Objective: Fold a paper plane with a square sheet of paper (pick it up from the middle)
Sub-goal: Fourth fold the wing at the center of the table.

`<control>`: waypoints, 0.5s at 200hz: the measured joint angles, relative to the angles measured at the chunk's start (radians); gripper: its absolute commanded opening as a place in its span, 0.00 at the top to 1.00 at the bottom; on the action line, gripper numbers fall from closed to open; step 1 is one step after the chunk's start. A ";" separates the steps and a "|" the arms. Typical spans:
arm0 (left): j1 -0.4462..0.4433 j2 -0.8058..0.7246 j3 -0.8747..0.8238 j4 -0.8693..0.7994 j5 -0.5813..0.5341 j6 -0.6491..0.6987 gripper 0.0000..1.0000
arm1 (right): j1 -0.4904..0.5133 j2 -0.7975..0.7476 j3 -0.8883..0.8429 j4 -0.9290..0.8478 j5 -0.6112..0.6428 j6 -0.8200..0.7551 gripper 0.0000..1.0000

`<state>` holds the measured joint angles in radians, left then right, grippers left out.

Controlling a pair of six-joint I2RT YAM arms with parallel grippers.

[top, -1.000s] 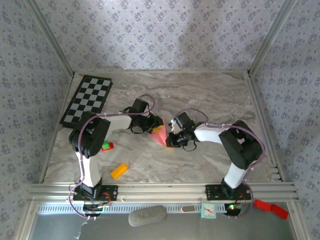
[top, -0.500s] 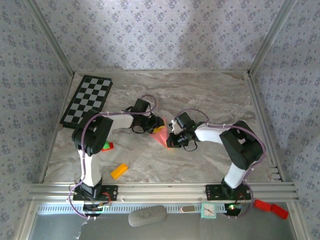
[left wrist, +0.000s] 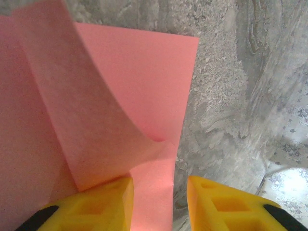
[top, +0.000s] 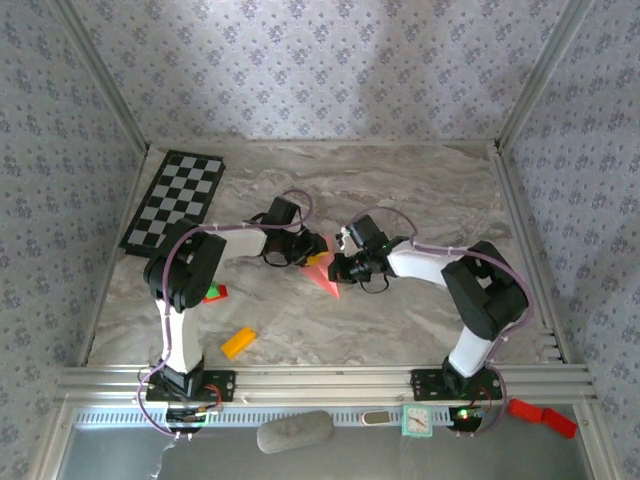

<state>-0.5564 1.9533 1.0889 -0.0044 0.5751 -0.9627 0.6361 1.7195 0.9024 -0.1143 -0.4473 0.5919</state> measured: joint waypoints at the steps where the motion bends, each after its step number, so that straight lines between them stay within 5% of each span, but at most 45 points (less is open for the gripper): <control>1: 0.000 0.000 0.000 0.000 0.000 0.000 0.65 | 0.000 0.001 0.001 0.000 0.000 0.000 0.99; 100: 0.000 0.000 0.000 0.001 0.000 -0.008 0.64 | 0.010 0.064 0.029 -0.012 0.040 0.015 0.99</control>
<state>-0.5564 1.9533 1.0889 -0.0036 0.5751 -0.9703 0.6460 1.7832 0.9310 -0.1261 -0.4072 0.6067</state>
